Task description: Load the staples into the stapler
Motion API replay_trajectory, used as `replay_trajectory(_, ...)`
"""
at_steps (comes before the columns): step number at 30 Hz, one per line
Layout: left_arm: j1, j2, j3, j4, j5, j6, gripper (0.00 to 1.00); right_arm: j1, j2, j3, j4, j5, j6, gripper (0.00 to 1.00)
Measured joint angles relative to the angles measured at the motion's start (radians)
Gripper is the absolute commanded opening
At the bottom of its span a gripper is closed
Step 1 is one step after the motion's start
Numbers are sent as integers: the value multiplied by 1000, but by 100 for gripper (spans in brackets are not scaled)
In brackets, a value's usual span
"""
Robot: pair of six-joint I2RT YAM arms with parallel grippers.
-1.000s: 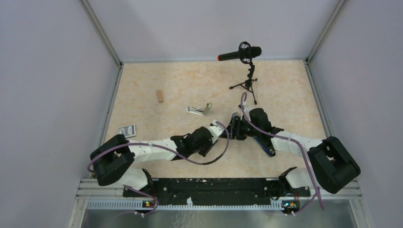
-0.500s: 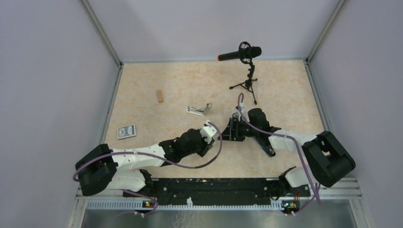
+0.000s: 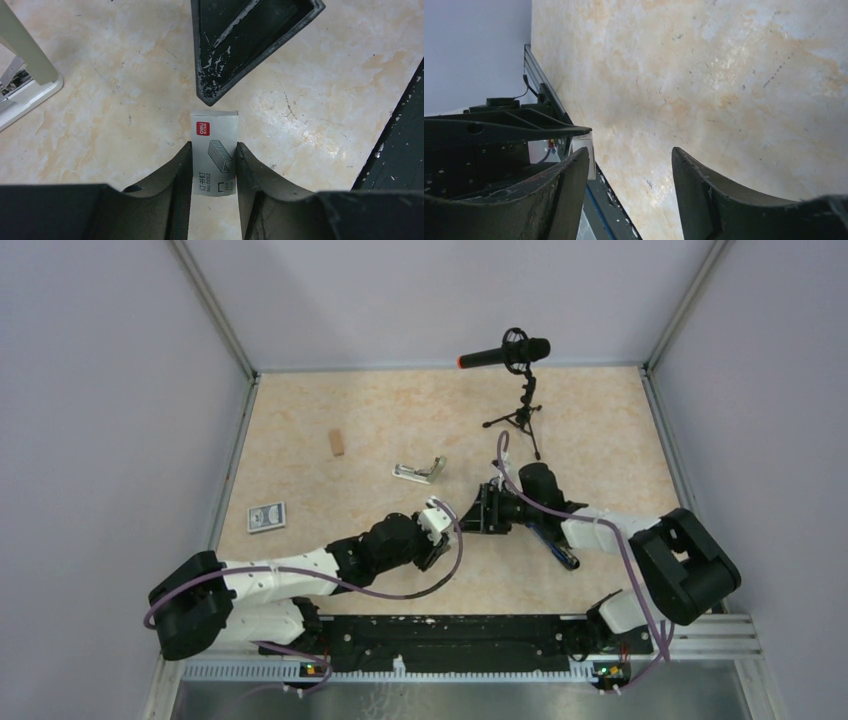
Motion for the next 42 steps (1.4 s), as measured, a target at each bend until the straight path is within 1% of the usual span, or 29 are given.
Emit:
replay_trajectory(7,0,-27,-8,16,5,11,39,-1,4,27,2,-21,5,61)
replay_trajectory(26,0,-53,-29,20,8,19,38,-11,36,32,5,-106,3,61)
replay_trajectory(42,0,-82,-46,20,13,45,39,-14,100,35,101,-188,32,61)
